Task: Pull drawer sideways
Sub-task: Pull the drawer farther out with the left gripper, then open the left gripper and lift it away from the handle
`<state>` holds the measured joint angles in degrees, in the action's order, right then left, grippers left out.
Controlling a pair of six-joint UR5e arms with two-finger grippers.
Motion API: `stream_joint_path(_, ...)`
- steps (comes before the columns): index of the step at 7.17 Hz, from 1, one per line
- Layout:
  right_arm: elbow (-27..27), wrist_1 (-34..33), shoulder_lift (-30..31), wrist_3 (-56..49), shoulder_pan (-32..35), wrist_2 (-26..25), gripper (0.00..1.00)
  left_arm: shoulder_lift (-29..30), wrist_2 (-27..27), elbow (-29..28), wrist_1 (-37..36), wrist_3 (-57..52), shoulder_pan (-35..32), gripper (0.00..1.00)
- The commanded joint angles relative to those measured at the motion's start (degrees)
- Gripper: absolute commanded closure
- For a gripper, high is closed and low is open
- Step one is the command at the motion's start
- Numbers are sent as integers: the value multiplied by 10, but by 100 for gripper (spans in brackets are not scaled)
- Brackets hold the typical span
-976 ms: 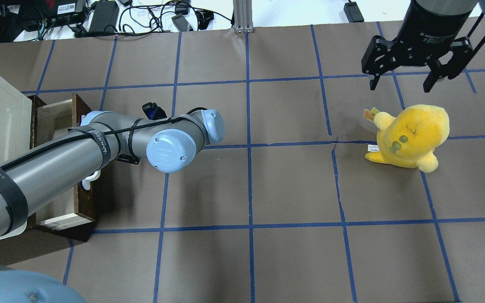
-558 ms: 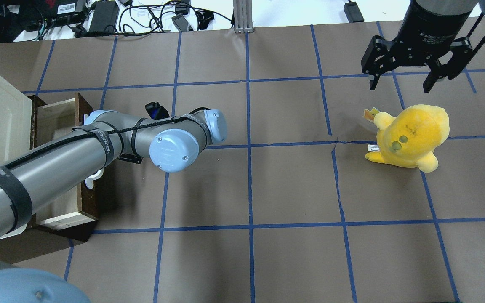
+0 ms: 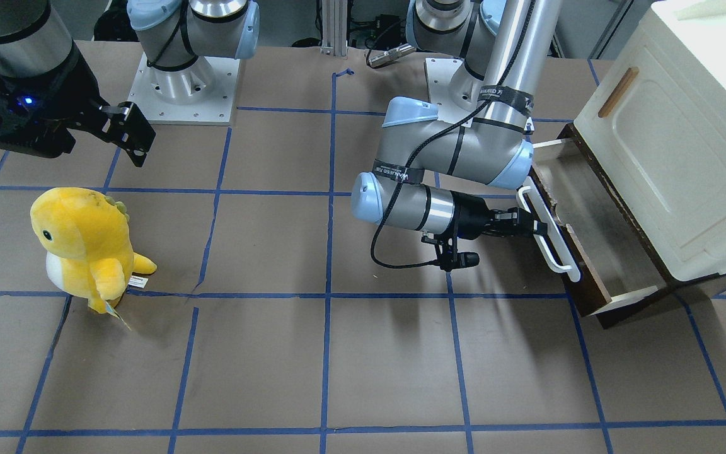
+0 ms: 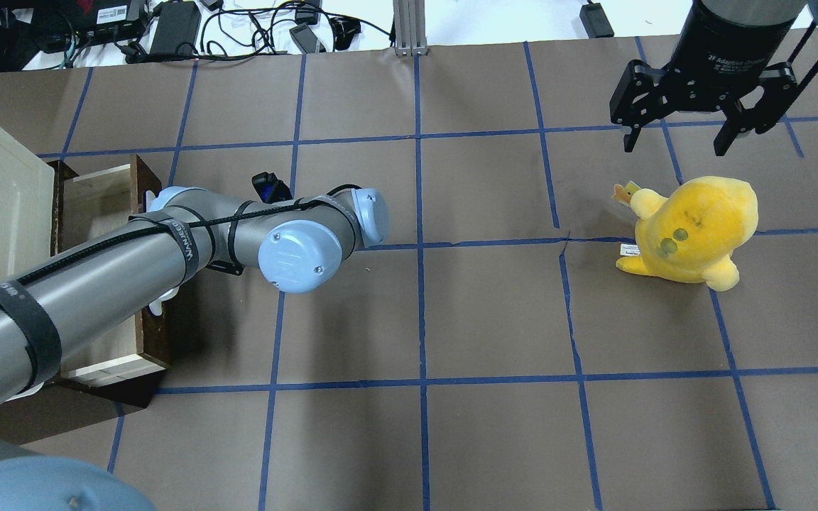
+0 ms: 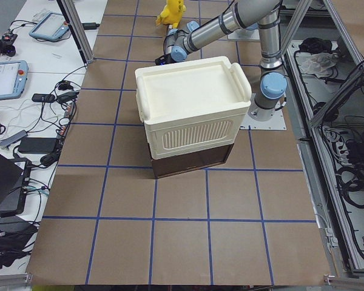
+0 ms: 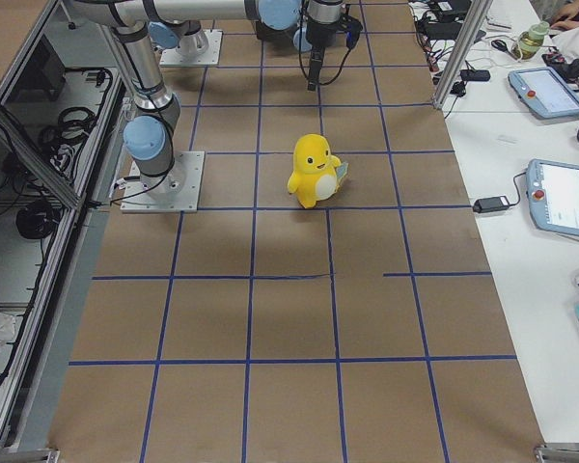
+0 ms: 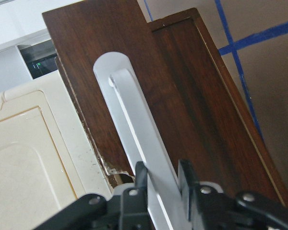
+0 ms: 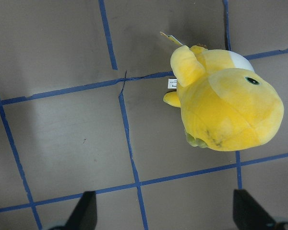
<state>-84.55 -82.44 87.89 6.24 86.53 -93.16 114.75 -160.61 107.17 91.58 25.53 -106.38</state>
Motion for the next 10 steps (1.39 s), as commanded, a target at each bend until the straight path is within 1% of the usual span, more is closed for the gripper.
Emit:
stream_joint_path(1,0,0,0,0,0,0,0,0,-2,0,1,0,-1,72)
stream_joint_path(2,0,0,0,0,0,0,0,0,-2,1,2,0,-1,71)
stream_joint_path(3,0,0,0,0,0,0,0,0,-2,1,2,0,-1,34)
stream_joint_path(4,0,0,0,0,0,0,0,-2,-1,0,1,0,-1,0)
stream_joint_path(6,0,0,0,0,0,0,0,-13,7,-10,-2,-3,-3,0)
stream_joint_path(7,0,0,0,0,0,0,0,-19,66,-47,-3,-25,-7,0)
stream_joint_path(8,0,0,0,0,0,0,0,-38,168,-106,-4,-68,-11,0)
stream_joint_path(9,0,0,0,0,0,0,0,-58,238,-154,6,-85,-13,0)
stream_joint_path(10,0,0,0,0,0,0,0,-86,296,-181,17,-110,-13,0)
